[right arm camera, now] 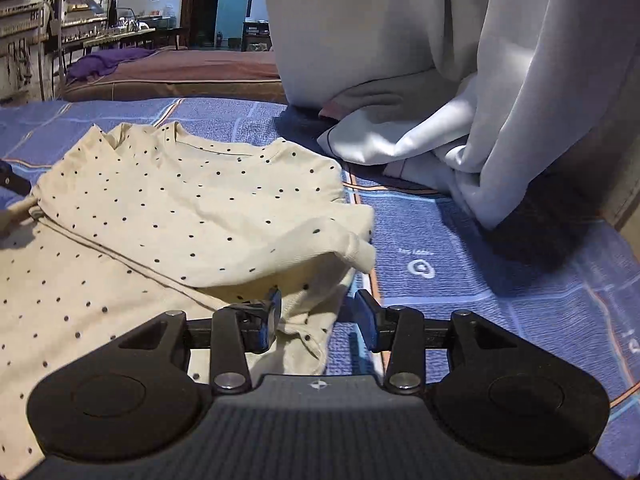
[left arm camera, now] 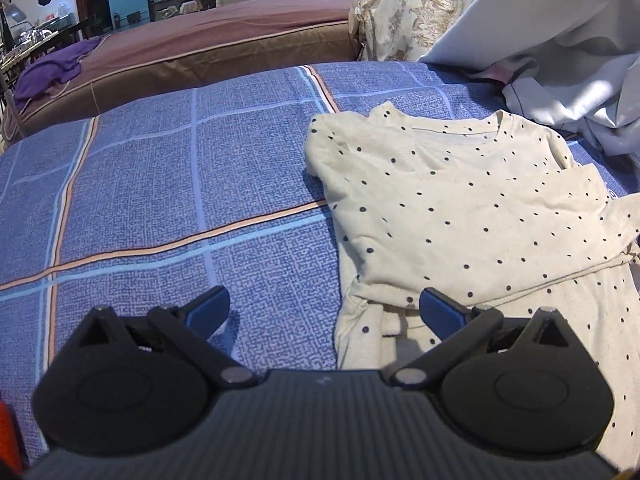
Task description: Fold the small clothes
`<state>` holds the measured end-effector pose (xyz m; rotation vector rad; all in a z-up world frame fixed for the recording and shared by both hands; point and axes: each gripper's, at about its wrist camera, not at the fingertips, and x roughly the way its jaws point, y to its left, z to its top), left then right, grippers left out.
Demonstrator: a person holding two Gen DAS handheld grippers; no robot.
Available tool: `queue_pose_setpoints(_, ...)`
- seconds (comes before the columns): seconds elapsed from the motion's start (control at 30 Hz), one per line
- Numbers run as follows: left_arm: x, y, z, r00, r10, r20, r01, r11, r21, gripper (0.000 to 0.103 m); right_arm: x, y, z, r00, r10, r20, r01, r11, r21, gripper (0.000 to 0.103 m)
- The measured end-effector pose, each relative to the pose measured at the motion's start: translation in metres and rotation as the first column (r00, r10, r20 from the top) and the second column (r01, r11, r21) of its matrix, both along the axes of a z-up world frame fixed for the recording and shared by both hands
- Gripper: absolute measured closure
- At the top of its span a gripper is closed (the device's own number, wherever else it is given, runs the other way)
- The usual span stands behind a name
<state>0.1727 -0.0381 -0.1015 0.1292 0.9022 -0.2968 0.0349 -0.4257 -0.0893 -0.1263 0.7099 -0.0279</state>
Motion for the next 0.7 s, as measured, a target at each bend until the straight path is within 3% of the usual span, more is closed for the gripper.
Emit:
queue_pose_setpoints(0.17,-0.008,0.0,0.0,0.999,-0.03,-0.029,0.03,0.999,0.011,0.0,0.03,-0.003,-0.011,0.999,-0.044,0.025,0.045,0.999,-0.013,0.034)
queue_pose_setpoints(0.2,-0.009,0.002,0.0,0.999,-0.027,-0.032,0.027,1.0,0.005,0.0,0.033,-0.002,-0.009,0.999,-0.021,0.036,0.021,1.0,-0.021,0.041)
queue_pose_setpoints(0.23,-0.01,0.004,0.0,0.999,-0.024,-0.036,0.024,1.0,-0.001,0.0,0.035,0.001,-0.005,0.999,0.01,0.035,-0.008,0.999,-0.04,0.093)
queue_pose_setpoints(0.33,-0.009,0.006,-0.002,0.999,-0.011,-0.045,0.011,1.0,-0.006,0.0,0.027,0.02,0.013,0.989,0.081,0.122,-0.051,0.972,-0.229,0.1)
queue_pose_setpoints(0.4,-0.007,0.005,-0.004,0.998,-0.008,-0.056,0.008,1.0,-0.01,0.0,0.014,0.04,0.018,0.962,0.188,0.197,-0.076,0.88,-0.468,0.1)
queue_pose_setpoints(0.47,-0.006,0.003,-0.005,0.998,-0.014,-0.068,0.012,1.0,-0.018,0.0,0.004,0.048,0.013,0.935,0.297,0.193,-0.128,0.792,-0.597,0.098)
queue_pose_setpoints(0.5,-0.005,0.002,-0.005,0.997,-0.018,-0.07,0.017,1.0,-0.021,0.0,0.004,0.047,0.007,0.939,0.316,0.133,-0.169,0.764,-0.623,0.097)
queue_pose_setpoints(0.57,-0.006,0.003,-0.004,0.998,-0.026,-0.064,0.025,0.999,-0.021,0.0,0.003,0.041,-0.01,0.957,0.29,0.003,-0.219,0.731,-0.646,0.069)
queue_pose_setpoints(0.6,-0.006,0.005,-0.004,0.998,-0.025,-0.062,0.024,1.0,-0.016,0.0,0.0,0.038,-0.02,0.959,0.275,-0.064,-0.248,0.709,-0.66,0.038)
queue_pose_setpoints(0.63,-0.005,0.007,-0.004,0.998,-0.021,-0.061,0.02,1.0,-0.01,0.0,-0.008,0.036,-0.029,0.954,0.277,-0.114,-0.28,0.687,-0.671,0.028)
queue_pose_setpoints(0.67,-0.004,0.01,-0.004,0.998,-0.014,-0.061,0.013,1.0,-0.003,0.0,-0.019,0.034,-0.033,0.949,0.292,-0.117,-0.293,0.68,-0.672,0.028)
queue_pose_setpoints(0.7,-0.002,0.014,-0.005,0.998,-0.001,-0.062,0.001,1.0,0.003,0.0,-0.028,0.032,-0.033,0.947,0.303,-0.106,-0.296,0.698,-0.652,0.028)
